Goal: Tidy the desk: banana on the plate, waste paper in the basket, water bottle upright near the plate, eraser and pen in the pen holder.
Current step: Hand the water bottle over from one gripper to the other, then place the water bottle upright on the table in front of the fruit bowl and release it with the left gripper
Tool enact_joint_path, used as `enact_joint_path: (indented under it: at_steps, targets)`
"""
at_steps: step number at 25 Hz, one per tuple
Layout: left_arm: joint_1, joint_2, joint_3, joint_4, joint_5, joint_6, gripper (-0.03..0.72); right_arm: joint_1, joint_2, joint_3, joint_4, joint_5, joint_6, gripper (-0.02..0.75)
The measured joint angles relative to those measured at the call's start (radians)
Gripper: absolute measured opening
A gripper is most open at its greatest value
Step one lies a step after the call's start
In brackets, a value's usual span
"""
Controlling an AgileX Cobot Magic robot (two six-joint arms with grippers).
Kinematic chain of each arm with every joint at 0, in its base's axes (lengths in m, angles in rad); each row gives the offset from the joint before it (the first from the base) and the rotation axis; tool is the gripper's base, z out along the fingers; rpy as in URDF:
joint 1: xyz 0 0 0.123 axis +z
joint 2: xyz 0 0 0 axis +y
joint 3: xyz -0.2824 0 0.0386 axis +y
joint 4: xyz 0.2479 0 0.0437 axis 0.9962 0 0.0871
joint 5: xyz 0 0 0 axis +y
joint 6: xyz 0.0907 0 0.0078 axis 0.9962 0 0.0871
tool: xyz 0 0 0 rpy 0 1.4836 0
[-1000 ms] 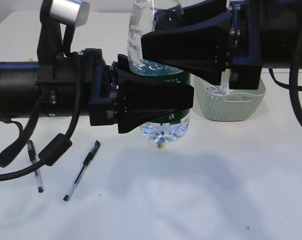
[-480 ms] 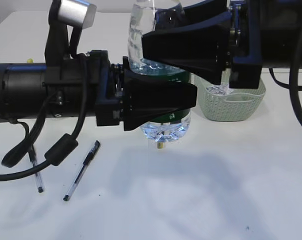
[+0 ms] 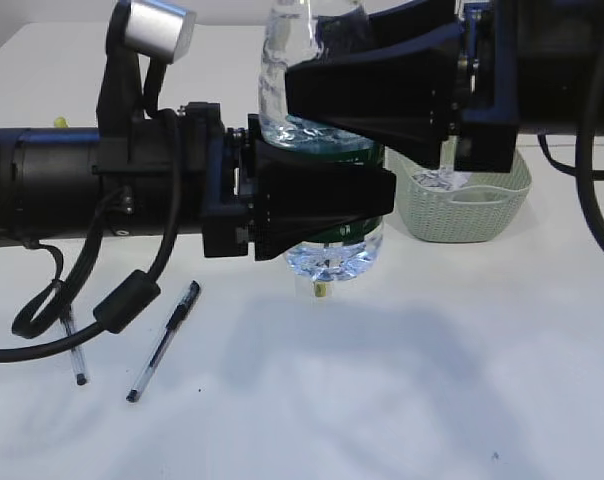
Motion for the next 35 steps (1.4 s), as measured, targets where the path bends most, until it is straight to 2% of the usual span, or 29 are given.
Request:
enact_joint_path:
  at_steps: [5,8,15,19,22,26,32,35]
  targets:
    - [0.002,0.002,0.0,-0.008,0.023,0.017,0.442,0.0,0.0,0.0,0.005,-0.041,0.0,0.521]
    - [0.028,0.005,0.0,-0.002,0.029,0.019,0.437,0.0,0.0,0.0,0.02,-0.067,0.015,0.536]
    - [0.157,-0.01,0.0,0.007,0.061,0.019,0.435,0.0,0.0,0.0,0.027,-0.117,0.088,0.537]
    - [0.212,-0.03,0.0,0.023,0.061,0.019,0.435,0.0,0.0,0.0,-0.056,-0.147,0.187,0.537]
    - [0.256,-0.046,0.0,0.064,0.083,0.019,0.435,0.0,0.0,0.0,-0.218,-0.187,0.345,0.538]
    - [0.286,-0.065,0.0,0.125,0.131,0.019,0.435,0.0,0.0,0.0,-0.506,-0.244,0.623,0.538]
    - [0.289,-0.073,0.0,0.138,0.172,0.019,0.435,0.0,0.0,-0.002,-0.999,-0.278,1.151,0.538]
    - [0.289,-0.073,0.0,0.138,0.211,0.019,0.435,0.0,0.0,-0.018,-1.273,-0.239,1.425,0.537]
